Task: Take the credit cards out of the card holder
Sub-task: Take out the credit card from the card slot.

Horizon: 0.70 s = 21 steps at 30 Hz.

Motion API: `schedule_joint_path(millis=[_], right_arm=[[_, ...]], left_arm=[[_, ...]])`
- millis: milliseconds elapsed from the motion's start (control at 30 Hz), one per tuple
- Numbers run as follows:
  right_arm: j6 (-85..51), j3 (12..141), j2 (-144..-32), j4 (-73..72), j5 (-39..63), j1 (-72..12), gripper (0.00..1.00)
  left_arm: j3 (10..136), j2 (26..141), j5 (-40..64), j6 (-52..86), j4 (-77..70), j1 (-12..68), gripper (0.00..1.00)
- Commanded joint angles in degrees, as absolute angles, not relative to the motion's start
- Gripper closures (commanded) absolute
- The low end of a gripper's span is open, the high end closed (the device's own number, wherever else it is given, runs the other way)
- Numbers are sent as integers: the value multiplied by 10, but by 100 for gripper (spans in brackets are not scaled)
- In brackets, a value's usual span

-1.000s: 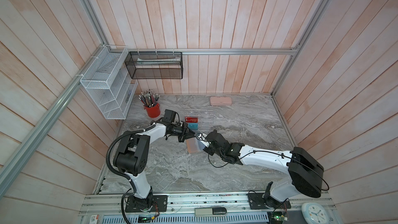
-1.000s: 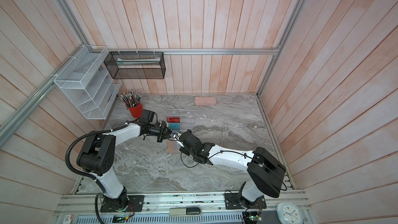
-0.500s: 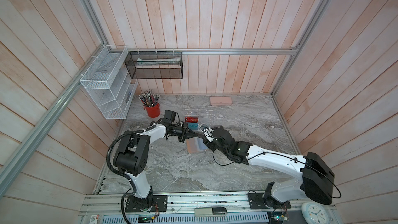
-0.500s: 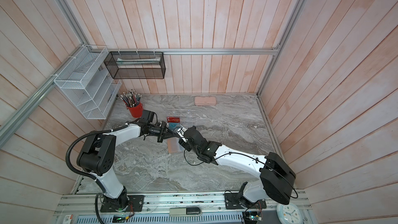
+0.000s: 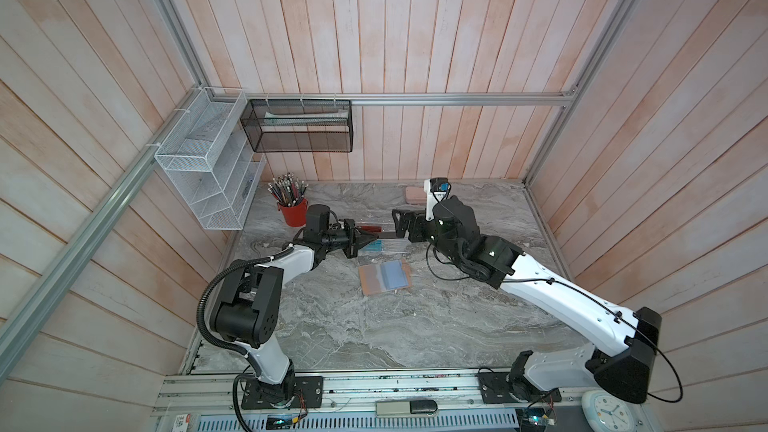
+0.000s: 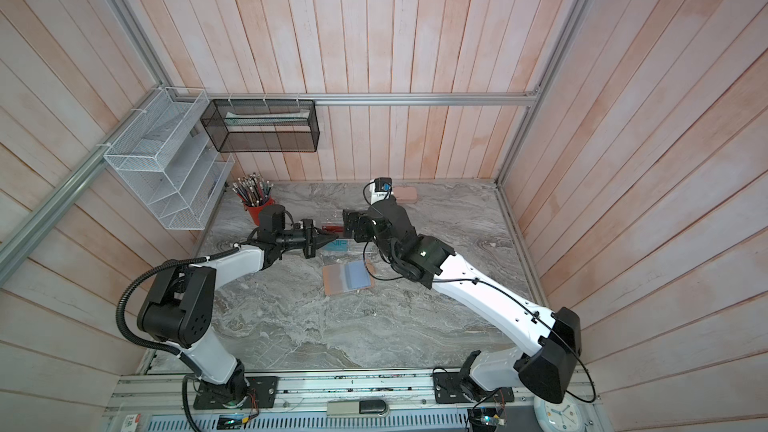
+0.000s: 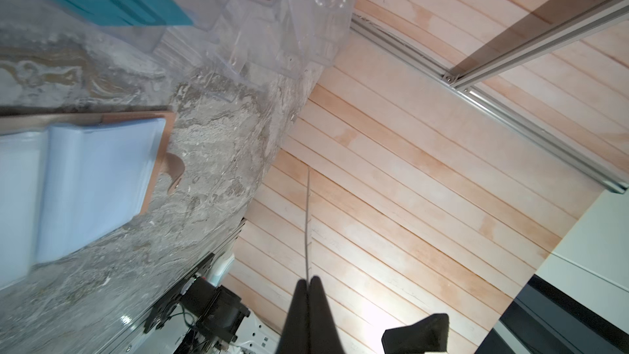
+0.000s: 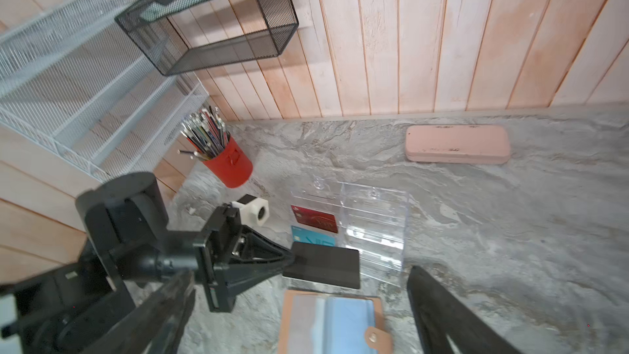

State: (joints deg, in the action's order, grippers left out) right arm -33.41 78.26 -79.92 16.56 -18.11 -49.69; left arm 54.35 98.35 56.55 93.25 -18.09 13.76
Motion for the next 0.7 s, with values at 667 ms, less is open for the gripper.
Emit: schedule_joint_path(millis=[667], right_arm=[[-871,752,-938,39,-137,-489,28]], left_arm=[[491,958,539,1040,-376,135,100]])
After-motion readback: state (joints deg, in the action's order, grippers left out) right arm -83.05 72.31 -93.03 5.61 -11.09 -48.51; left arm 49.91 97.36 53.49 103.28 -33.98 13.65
